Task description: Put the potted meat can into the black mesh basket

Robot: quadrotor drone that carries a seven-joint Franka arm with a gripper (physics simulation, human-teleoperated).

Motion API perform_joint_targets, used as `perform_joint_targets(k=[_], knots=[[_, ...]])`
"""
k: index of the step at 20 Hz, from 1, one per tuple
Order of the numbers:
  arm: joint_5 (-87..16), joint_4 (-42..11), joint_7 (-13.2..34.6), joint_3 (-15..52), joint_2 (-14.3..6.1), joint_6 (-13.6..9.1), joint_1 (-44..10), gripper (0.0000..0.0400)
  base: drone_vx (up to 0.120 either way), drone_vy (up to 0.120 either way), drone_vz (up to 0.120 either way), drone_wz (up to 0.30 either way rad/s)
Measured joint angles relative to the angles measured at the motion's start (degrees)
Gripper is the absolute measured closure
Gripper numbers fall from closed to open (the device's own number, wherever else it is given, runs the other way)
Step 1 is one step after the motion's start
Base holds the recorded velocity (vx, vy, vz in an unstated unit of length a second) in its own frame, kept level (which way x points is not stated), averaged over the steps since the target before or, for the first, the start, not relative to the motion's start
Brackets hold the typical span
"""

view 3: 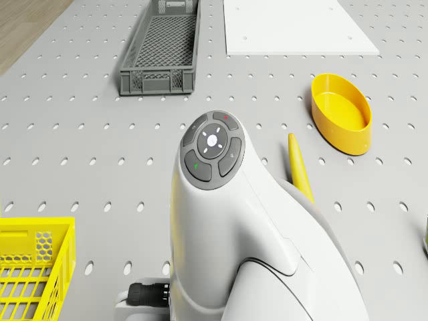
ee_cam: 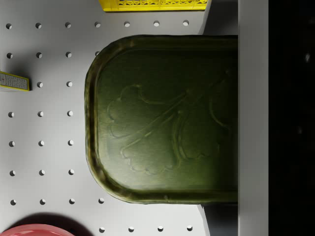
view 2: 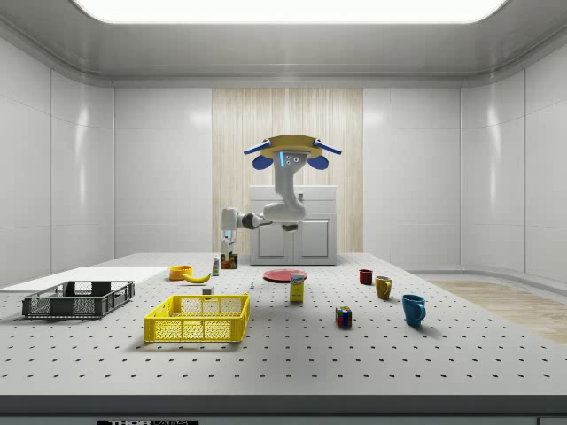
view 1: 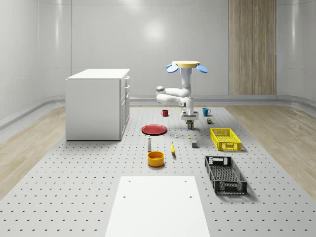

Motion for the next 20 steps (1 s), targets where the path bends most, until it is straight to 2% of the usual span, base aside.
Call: perform_joint_targets(k=[13,15,20], knots=[[0.3,0.0,0.1,0.1,-0.8,0.7,-0.2,0.0115,0.12,0.12,0.0,0.0],[0.3,0.0,0.1,0.1,-0.9,0.8,-0.2,0.0115,0.12,0.04,0.0,0.0],[0.4,0.0,0.2,0.1,-1.1,1.0,-0.2,0.0115,0.12,0.12,0.0,0.0]])
